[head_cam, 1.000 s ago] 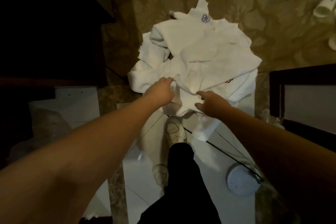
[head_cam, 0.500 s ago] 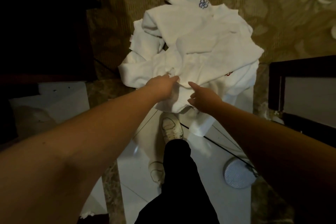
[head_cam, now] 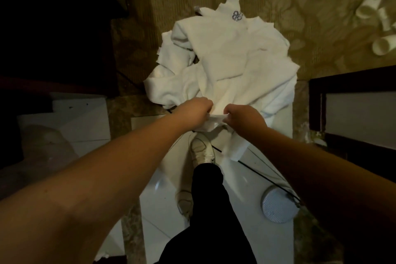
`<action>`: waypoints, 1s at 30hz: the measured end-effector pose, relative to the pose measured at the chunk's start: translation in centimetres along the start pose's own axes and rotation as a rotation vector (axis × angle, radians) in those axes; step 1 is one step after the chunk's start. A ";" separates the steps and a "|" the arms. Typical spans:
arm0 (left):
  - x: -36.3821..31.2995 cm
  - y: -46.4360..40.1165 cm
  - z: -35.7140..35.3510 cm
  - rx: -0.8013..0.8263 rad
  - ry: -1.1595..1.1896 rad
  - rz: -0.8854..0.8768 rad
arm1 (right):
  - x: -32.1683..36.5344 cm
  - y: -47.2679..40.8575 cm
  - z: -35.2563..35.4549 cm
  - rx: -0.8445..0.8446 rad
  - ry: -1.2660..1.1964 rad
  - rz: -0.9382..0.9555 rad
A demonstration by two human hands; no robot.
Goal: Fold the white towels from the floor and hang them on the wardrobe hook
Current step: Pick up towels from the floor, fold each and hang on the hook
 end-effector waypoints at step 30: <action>-15.3 52.5 29.4 -0.609 0.042 0.298 | 27.9 40.9 39.1 -0.504 0.197 0.590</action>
Point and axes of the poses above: each hand's wrist, its own y-axis away from the middle knuckle, its own z-axis out of the back of the hand, x = y × z, the point moved 2 cm from there along -y, towards the middle knuckle, and after that the axes turned 3 degrees about -x, right-handed, at the moved point
